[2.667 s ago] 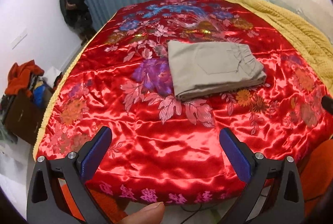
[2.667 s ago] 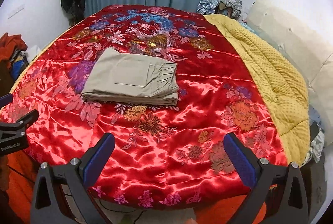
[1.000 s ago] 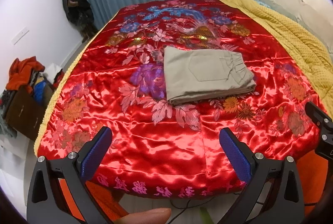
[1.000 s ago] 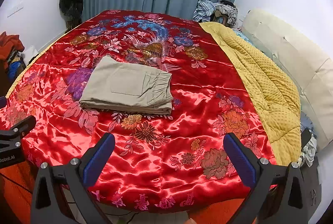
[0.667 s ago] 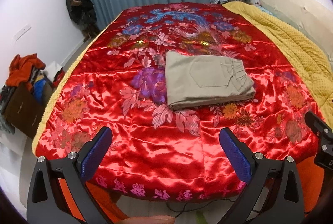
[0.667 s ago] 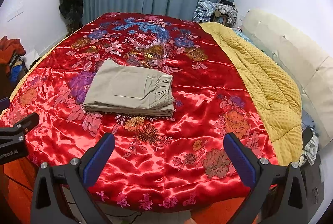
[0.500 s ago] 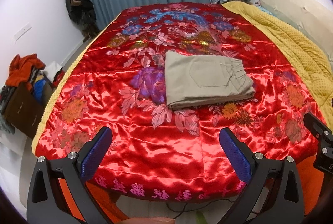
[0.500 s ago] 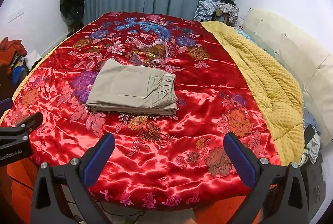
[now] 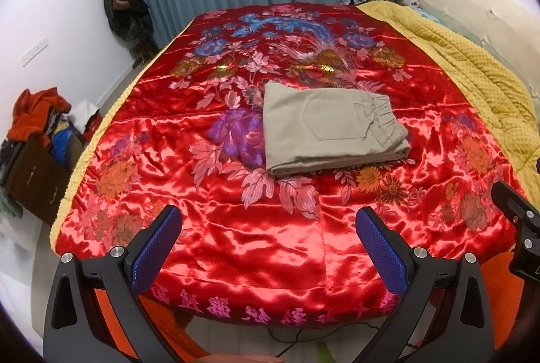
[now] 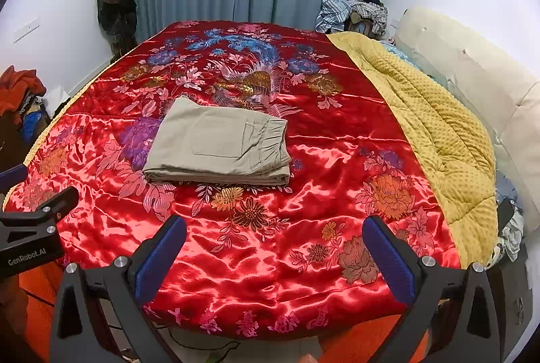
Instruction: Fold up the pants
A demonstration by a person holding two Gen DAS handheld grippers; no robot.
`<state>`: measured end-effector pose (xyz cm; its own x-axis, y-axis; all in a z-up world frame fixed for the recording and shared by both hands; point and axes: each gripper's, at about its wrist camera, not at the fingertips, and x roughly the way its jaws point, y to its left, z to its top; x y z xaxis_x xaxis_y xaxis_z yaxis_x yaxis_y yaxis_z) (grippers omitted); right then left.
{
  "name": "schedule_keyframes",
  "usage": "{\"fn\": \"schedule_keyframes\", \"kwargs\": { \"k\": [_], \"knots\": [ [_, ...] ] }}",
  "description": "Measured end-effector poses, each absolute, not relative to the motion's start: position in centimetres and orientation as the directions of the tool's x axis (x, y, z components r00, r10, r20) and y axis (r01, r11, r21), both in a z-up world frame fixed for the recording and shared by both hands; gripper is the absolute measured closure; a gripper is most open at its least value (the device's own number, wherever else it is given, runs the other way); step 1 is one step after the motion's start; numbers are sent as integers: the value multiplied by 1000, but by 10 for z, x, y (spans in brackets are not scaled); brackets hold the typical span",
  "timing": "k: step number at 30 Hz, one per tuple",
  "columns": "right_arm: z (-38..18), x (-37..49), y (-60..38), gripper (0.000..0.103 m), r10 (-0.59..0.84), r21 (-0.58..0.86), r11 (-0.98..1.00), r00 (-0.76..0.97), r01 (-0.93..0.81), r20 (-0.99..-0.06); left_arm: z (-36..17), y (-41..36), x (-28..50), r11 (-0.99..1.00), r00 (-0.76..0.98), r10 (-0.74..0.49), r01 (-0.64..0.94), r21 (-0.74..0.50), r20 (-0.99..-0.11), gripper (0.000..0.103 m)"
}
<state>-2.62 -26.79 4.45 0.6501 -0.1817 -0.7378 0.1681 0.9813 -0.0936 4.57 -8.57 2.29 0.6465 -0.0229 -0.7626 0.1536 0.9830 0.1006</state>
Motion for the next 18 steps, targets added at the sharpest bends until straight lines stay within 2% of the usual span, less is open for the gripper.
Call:
{"fn": "schedule_keyframes", "kwargs": {
  "k": [18],
  "knots": [
    [40, -25, -266, 0, -171, -85, 983, 643, 163, -746, 21, -89, 47, 983, 641, -18, 151, 103, -767, 0]
  ]
}}
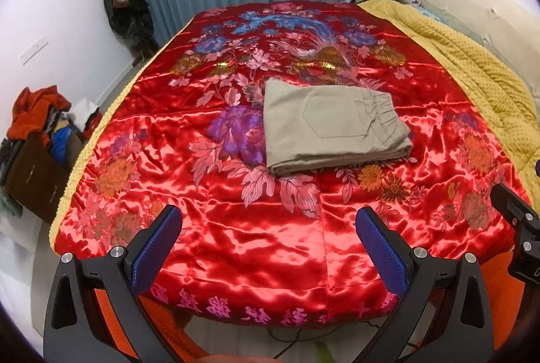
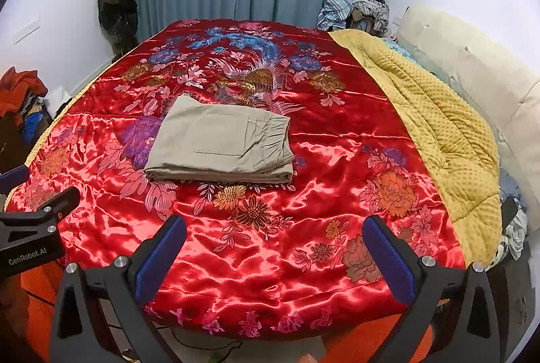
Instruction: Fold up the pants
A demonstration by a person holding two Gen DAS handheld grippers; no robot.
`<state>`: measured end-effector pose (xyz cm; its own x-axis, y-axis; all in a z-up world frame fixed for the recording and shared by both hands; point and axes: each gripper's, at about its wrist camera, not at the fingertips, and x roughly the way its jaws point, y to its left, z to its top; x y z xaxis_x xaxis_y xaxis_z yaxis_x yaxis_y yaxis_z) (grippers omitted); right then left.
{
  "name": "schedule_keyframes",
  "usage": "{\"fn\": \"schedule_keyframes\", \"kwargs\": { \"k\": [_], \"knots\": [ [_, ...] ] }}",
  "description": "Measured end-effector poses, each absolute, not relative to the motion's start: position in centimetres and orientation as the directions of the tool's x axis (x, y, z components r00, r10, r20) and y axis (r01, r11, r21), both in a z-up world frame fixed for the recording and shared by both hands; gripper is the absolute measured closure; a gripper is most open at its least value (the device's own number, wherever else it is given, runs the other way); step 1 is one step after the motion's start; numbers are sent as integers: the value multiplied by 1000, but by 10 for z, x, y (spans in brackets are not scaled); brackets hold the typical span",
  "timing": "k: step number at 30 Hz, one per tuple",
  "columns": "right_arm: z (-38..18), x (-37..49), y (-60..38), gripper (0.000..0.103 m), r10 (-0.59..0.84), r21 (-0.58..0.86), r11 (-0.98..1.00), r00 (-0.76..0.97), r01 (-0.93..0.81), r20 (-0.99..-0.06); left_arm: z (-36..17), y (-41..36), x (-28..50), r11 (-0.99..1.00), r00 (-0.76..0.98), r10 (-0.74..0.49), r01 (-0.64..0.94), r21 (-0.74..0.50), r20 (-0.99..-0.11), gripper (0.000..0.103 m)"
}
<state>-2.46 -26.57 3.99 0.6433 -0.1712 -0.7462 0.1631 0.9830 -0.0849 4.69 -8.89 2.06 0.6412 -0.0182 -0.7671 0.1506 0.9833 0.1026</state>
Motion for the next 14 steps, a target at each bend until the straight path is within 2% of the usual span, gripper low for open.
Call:
{"fn": "schedule_keyframes", "kwargs": {
  "k": [14],
  "knots": [
    [32, -23, -267, 0, -168, -79, 983, 637, 166, -753, 14, -81, 47, 986, 628, -53, 157, 61, -776, 0]
  ]
}}
